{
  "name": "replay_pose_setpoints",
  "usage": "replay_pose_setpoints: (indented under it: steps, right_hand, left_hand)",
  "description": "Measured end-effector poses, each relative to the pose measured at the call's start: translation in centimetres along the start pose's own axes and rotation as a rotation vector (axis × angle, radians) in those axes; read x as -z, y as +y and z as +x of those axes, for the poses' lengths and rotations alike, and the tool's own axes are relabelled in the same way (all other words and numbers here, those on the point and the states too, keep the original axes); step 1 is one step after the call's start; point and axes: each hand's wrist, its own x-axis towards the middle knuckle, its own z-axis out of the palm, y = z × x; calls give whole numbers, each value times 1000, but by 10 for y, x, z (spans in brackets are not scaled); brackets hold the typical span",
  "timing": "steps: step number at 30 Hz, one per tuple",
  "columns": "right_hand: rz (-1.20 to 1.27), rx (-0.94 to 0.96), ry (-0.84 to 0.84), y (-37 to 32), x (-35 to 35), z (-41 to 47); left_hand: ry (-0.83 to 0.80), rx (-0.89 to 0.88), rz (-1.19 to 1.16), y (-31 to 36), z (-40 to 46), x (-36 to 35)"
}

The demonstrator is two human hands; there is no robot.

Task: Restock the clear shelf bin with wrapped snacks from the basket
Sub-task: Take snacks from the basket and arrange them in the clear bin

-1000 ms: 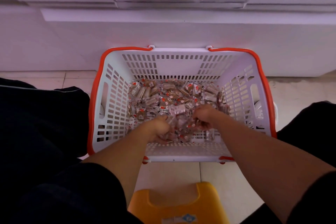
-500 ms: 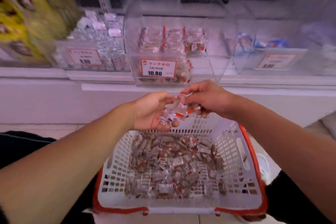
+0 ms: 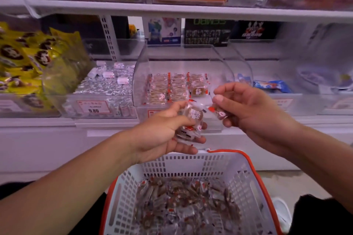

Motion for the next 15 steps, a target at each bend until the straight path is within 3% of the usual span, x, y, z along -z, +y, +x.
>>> replay_pose_setpoints:
  steps: [8, 15]
  right_hand:
    - [-25, -25, -286, -1, 17, 4]
    - [-70, 74, -219, -12, 26, 5]
  left_hand:
    - [-61, 10, -232, 6, 3, -11]
    - [9, -60, -168, 8, 1, -8]
